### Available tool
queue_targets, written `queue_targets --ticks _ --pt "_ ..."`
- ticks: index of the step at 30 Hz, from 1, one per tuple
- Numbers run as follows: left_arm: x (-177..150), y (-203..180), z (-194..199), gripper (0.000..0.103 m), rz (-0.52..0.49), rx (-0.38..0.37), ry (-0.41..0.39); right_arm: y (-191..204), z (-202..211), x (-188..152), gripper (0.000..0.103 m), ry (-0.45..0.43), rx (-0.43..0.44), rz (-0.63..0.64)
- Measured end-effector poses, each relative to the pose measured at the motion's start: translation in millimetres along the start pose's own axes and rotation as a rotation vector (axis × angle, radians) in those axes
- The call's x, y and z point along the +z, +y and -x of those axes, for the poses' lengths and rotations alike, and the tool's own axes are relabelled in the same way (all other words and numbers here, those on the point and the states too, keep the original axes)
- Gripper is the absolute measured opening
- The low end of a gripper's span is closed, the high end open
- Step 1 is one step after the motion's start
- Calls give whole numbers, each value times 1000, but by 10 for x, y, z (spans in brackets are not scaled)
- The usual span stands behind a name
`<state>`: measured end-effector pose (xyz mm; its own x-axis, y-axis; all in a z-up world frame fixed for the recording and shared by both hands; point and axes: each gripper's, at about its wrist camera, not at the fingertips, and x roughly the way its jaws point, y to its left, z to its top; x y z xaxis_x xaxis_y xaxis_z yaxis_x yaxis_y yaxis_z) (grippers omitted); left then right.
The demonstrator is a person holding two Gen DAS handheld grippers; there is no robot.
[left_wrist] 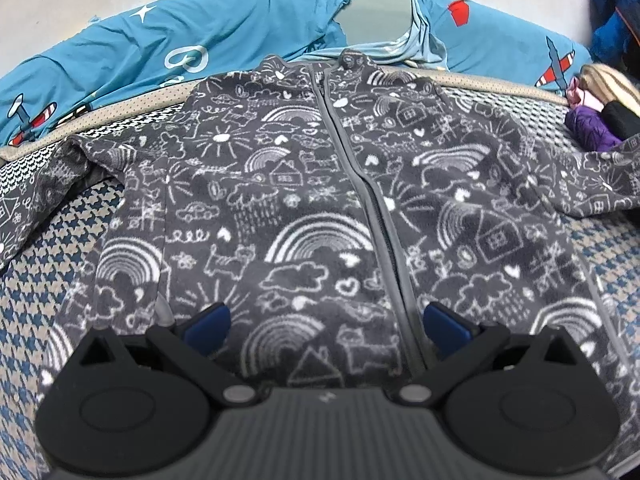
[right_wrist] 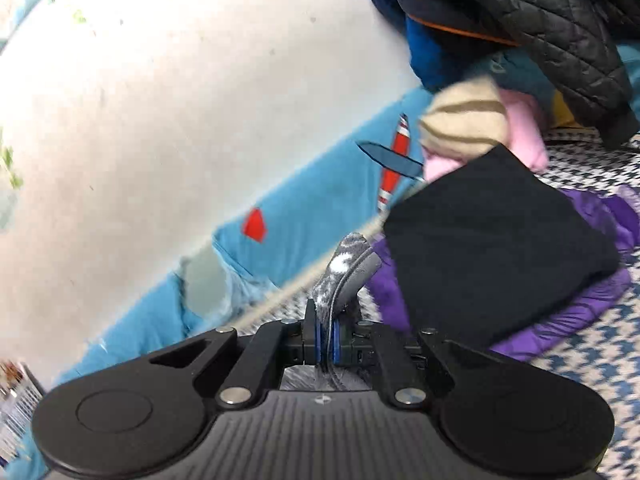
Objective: Fold clothes
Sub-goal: 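Lift the sleeve cuff high with the right tool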
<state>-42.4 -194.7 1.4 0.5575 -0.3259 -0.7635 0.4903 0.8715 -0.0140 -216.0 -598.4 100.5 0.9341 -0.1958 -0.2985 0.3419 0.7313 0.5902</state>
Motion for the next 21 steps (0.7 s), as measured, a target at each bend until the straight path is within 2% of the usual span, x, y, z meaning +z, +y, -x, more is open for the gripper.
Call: queue_targets --ticks 6,10,12,21 --pt "135 137 8 103 52 -29 20 219 -193 79 8 -47 76 1" --pt "255 265 -4 103 28 -24 26 345 -402 101 8 -51 99 4" --pt "305 327 -19 103 4 -1 28 418 -524 89 8 -44 106 13" --pt "390 741 -77 103 87 0 35 802 -1039 -61 8 9 201 22"
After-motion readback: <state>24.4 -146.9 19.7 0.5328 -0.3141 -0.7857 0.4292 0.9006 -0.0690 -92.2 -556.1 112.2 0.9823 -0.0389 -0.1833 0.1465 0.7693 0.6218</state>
